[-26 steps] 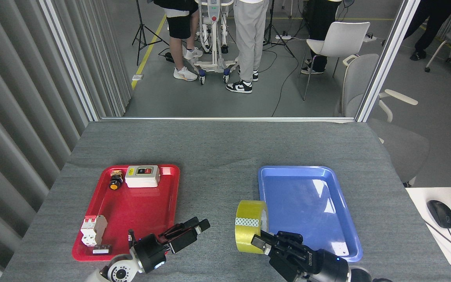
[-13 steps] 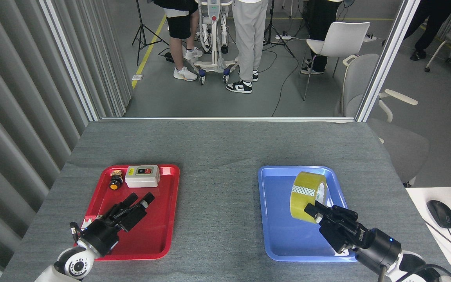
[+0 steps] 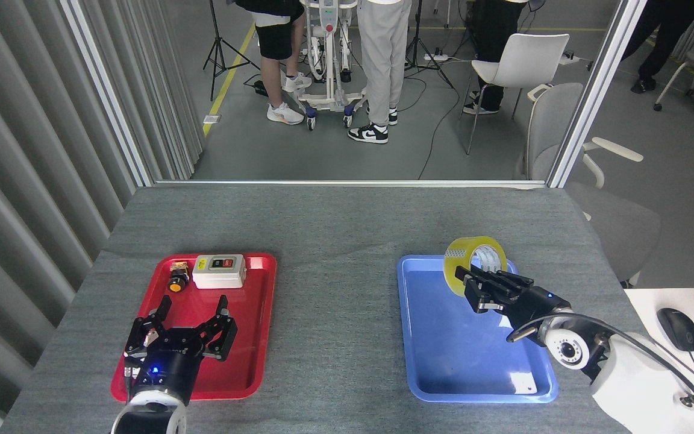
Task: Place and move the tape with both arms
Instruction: 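Lower the tape roll into the blue tray with the right gripper and open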
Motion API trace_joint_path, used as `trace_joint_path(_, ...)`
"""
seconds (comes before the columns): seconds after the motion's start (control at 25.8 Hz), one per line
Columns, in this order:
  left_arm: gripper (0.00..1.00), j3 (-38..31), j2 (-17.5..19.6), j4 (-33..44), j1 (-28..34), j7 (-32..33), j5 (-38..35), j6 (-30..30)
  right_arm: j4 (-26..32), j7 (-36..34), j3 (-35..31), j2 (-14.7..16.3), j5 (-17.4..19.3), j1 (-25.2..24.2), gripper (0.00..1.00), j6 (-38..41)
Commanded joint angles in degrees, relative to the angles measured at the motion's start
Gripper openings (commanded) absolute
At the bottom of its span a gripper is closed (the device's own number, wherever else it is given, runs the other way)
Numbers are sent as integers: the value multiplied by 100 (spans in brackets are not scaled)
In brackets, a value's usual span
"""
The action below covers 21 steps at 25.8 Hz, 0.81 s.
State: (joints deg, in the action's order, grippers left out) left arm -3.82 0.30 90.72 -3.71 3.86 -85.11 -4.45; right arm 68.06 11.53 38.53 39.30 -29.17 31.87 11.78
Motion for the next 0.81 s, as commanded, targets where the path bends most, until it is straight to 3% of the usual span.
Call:
trace_joint_path(0.0,99,66,-12,227,230,-35,-199,93,-583,464,137,-265,-150,294,9,-483)
trace_joint_path(0.12,99,66,-65,262,248,-8,-190,199,-935,859,110,-617,-484,478,9,-721)
trace_joint_path(0.35,99,66,-100,192,283,-61,-67,269,-944,1730,110,-652,-467,557,9,-1301)
trace_joint_path(0.54,99,66,-91,227,485,-193,794,146,-935,2274,137,-643,-440,566,9,-1565)
trace_joint_path(0.78,99,171,-100,183,661,-1291,803,128,-952,2512,146,-652,-379,584,10,-1732)
